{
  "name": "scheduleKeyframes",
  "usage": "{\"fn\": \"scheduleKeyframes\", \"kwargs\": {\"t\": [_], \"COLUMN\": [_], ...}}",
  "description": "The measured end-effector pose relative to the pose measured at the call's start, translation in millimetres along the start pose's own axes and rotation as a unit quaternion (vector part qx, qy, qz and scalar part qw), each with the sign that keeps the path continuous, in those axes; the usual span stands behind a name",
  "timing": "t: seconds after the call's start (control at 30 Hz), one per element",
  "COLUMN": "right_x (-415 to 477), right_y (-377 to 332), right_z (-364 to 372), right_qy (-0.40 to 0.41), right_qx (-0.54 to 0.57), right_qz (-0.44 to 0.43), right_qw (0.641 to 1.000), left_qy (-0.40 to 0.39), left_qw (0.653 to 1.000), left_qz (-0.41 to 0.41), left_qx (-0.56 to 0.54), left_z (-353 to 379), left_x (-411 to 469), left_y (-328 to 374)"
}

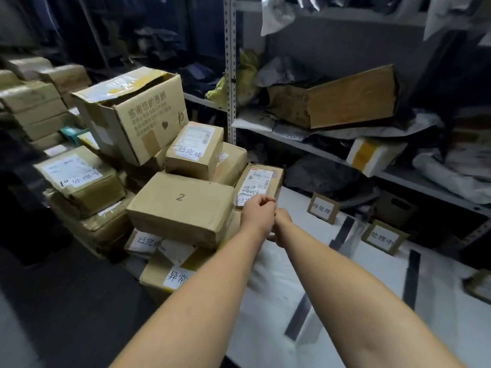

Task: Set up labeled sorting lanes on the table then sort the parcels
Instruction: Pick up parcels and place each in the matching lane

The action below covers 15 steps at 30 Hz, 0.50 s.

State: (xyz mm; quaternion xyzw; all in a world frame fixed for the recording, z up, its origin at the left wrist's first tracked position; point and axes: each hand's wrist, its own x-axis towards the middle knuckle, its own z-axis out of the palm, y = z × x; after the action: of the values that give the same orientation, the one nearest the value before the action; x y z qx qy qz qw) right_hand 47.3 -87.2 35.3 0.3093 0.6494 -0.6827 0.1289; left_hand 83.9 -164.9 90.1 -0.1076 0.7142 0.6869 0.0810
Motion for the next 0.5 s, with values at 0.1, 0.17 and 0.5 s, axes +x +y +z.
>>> {"fn": "scheduleKeyframes", "kwargs": {"t": [0.1, 0.17, 0.5], "right_x": [20.8, 21.3, -10.7], "right_y": [10.0, 11.9, 11.8], "right_z": [11.6, 17.9, -32.7], "right_qy": [-0.038, -0.065, 0.0], "right_qx": [0.032, 0.049, 0.169], "right_qz": [0.007, 0.004, -0.049], "right_qw": [0.999, 0.997, 0.984], "left_qy": [-0.001, -0.001, 0.015], "left_qw": [1.0, 1.0, 0.999], "left_qz": [-0.004, -0.001, 0.037], "left_qx": [0.008, 0.014, 0.014], "left_z": [-2.9, -5.3, 0.3], "left_x": [10.7, 12.6, -10.0], "left_y": [-2.2, -5.3, -4.4]}}
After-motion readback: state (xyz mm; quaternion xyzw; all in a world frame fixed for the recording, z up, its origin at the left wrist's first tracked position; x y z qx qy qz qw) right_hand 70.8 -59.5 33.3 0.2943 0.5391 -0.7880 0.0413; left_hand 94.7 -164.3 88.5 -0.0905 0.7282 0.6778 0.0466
